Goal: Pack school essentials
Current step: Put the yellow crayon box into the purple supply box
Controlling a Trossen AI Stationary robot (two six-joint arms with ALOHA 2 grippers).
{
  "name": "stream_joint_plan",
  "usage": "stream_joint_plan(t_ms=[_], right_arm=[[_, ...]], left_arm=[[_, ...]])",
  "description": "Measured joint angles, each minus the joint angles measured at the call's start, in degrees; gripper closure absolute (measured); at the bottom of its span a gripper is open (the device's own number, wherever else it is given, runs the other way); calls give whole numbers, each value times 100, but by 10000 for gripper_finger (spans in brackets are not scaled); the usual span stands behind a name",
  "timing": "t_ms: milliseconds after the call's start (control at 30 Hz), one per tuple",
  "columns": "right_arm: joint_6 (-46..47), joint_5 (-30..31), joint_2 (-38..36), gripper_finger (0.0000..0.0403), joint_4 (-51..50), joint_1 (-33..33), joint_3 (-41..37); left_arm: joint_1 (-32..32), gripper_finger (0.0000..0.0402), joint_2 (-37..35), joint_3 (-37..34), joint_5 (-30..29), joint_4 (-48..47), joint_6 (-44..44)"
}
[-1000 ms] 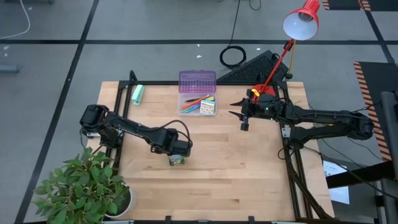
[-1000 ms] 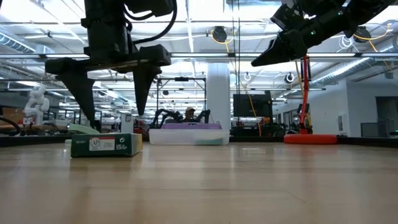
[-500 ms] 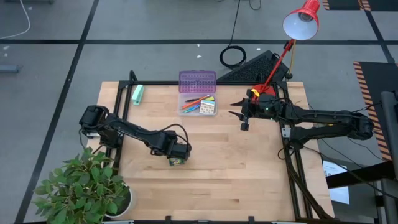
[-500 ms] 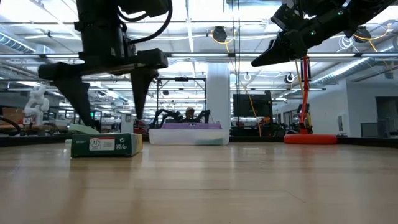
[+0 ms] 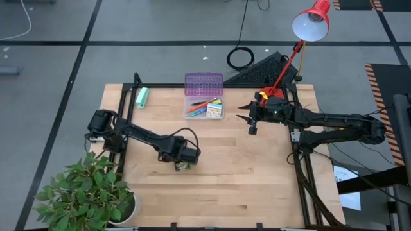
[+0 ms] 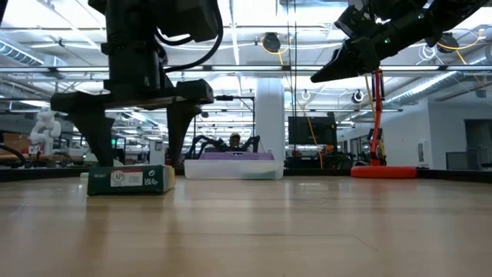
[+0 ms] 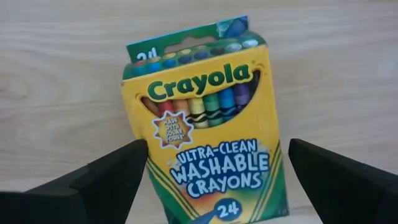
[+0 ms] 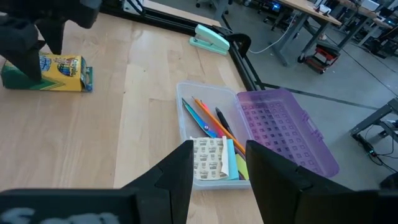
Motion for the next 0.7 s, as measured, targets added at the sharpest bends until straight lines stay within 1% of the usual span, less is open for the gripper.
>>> stream_joint_plan(t_ms=[133, 300, 500, 600, 700], right_arm=[[0, 0, 0, 261, 1, 0, 0], [0, 0, 0, 261, 1, 0, 0], [73, -10, 0, 261, 9, 0, 0], [275, -419, 58, 261, 153, -2, 0], [538, -949, 200, 261, 406, 3, 0]], left_arm=[[31, 2, -22, 22, 36, 25, 25], [27, 2, -25, 22, 252, -5, -26], [24, 2, -25, 22, 301, -25, 36], [26, 2, -119, 22, 245, -89, 347], [59, 2, -266, 35, 272, -130, 902]])
